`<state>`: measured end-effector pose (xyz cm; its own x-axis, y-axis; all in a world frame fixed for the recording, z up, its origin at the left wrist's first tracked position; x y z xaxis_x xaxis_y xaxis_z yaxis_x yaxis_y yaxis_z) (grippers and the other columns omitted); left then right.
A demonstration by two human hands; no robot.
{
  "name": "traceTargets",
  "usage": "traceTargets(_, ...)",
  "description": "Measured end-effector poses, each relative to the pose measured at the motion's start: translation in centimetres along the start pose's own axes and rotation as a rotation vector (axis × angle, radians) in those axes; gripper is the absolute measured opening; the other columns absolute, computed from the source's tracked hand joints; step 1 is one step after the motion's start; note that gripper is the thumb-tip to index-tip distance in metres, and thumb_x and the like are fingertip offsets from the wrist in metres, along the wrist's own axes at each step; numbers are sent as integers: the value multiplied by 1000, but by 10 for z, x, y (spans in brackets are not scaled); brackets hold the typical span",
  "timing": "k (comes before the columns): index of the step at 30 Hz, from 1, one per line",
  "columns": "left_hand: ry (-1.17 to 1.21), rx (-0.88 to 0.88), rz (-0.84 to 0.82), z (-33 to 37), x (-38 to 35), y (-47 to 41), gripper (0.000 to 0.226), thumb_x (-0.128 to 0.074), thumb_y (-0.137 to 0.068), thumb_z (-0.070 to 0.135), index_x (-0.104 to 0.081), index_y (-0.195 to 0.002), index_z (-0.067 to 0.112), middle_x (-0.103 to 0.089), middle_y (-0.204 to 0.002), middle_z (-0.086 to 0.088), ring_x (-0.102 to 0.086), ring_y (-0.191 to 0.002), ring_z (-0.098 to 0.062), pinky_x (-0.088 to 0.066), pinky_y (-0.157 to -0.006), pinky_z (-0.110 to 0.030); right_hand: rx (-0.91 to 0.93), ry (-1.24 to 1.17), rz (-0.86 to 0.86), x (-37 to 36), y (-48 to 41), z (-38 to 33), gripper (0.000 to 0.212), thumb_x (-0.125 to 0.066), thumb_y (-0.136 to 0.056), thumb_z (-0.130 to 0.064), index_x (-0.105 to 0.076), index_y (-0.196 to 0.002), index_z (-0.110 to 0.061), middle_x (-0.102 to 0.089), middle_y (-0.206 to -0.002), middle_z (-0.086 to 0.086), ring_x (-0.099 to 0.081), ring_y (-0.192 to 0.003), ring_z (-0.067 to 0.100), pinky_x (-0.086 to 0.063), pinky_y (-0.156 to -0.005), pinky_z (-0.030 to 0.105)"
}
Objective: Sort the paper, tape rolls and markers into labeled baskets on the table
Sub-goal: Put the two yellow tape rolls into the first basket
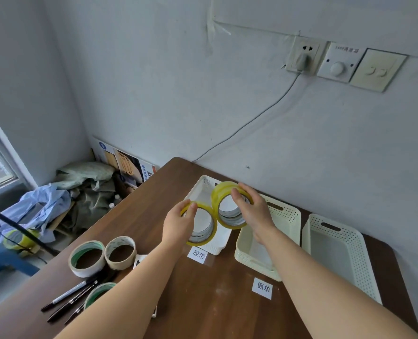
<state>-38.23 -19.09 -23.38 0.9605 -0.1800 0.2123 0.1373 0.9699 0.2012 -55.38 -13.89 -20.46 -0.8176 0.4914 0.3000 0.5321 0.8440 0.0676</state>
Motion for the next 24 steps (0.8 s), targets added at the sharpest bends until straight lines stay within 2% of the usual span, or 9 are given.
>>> traceTargets(7,56,165,0,-7,-26,-50,39,-49,-96,40,-58,-128,19,-61,-122,-1,-54,-111,-21,-48,-99,-43,-47,38,-30,-7,-59,7,51,-61,-88,-49,-51,-135,-34,-48,-144,-7,-43,-134,15,-40,-107,34)
traceTargets(12,79,306,-11,-15,-43,-81,35,-48,-96,42,-61,-121,21,-59,-106,0,-53,-100,-19,-45,-79,-33,-113,54,-43,-14,-95,21,50,-60,-88,-52,-52,-135,-35,-46,-144,-4,-43,-132,17,-39,-98,29)
traceTargets(15,77,381,-26,-20,-51,-99,34,-48,-95,43,-61,-118,21,-58,-93,0,-54,-93,-21,-46,-74,-33,-152,66,-43,-18,-116,31,50,-61,-87,-52,-53,-134,-34,-46,-144,-3,-45,-130,17,-38,-94,27)
traceTargets(19,37,446,-48,-27,-59,-116,34,-47,-95,43,-62,-117,22,-55,-83,2,-54,-88,-22,-51,-79,-36,-233,81,-55,-25,-137,49,51,-61,-86,-53,-55,-132,-33,-48,-143,-3,-47,-129,17,-38,-97,28)
traceTargets(24,-16,498,-83,-37,-64,-134,37,-48,-95,44,-60,-121,21,-56,-94,-1,-55,-100,-26,-51,-94,-44,-310,78,-78,-35,-156,69,44,-62,-86,-52,-61,-123,-28,-55,-128,-9,-49,-120,12,-35,-95,27)
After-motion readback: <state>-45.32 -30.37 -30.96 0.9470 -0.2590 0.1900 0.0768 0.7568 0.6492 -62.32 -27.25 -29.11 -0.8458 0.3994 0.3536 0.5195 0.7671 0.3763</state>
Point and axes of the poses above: each hand's wrist, its own y-axis away from the middle knuckle, its own x-axis out of the back of the hand, z = x × y, the point moved 1 cm from there along -y, towards the middle knuckle
